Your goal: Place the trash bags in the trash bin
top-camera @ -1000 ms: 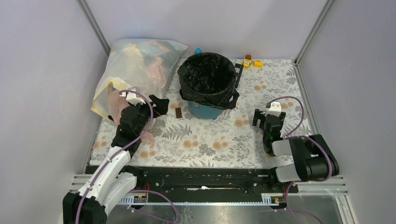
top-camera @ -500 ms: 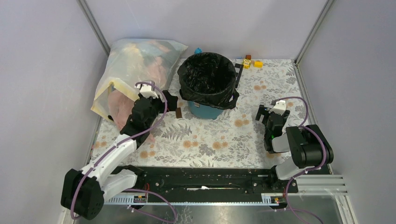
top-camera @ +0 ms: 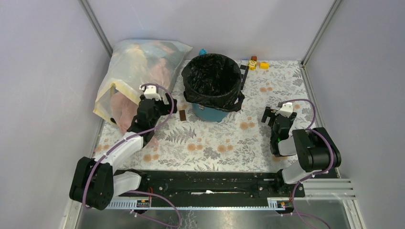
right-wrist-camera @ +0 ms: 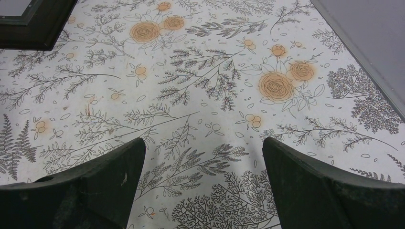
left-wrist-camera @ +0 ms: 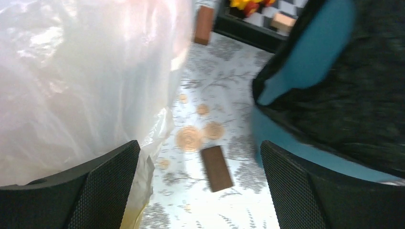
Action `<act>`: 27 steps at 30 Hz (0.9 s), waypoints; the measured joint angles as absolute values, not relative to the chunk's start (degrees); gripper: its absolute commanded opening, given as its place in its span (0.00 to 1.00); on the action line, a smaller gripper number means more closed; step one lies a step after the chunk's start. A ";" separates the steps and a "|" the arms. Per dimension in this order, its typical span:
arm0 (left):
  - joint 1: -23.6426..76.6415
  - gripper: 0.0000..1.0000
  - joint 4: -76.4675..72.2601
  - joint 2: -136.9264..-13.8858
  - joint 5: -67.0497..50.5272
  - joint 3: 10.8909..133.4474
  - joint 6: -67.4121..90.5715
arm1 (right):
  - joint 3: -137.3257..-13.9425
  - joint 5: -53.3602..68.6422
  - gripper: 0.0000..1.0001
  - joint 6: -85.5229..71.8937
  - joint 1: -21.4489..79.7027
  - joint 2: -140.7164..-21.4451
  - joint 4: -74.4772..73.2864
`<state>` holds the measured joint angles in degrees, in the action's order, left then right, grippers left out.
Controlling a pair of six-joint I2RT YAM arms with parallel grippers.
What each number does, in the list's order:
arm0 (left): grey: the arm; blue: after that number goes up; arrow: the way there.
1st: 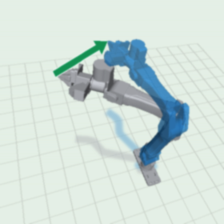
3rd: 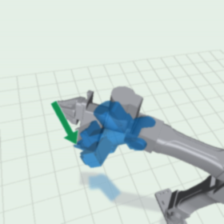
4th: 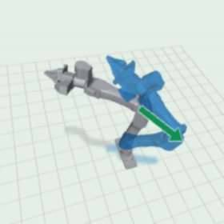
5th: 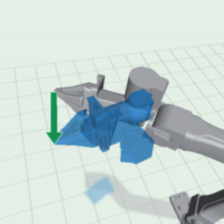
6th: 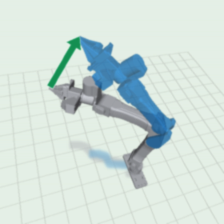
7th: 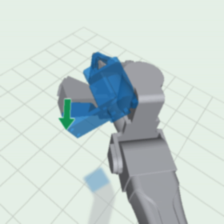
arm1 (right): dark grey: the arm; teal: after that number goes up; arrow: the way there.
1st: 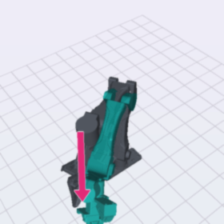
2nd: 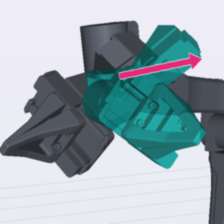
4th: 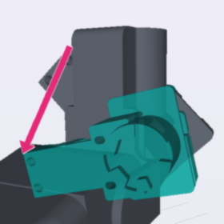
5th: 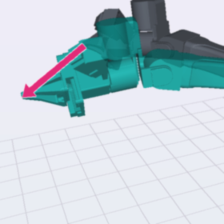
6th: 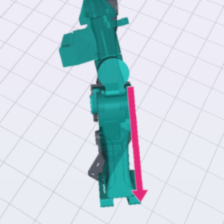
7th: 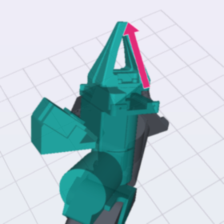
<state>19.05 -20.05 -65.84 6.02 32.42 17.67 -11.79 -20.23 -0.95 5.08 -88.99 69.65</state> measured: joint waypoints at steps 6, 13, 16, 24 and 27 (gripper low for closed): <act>14.44 0.99 -21.74 -66.46 6.04 30.70 13.13 | -11.81 -20.23 1.00 -0.95 5.08 -88.99 69.73; 7.49 0.99 -31.70 -64.25 4.80 18.09 8.10 | -11.81 -20.21 1.00 -0.95 5.08 -88.99 69.73; 3.81 0.99 -37.69 -67.64 2.31 15.20 7.57 | -11.81 -20.21 1.00 -0.95 5.08 -88.99 69.73; -2.87 0.99 -48.10 -78.08 -3.38 14.92 7.99 | -11.81 -20.21 1.00 -0.95 5.08 -88.99 69.73; -3.01 0.99 -48.58 -78.96 -3.07 15.51 8.36 | -11.81 -20.21 1.00 -0.97 5.08 -88.99 69.73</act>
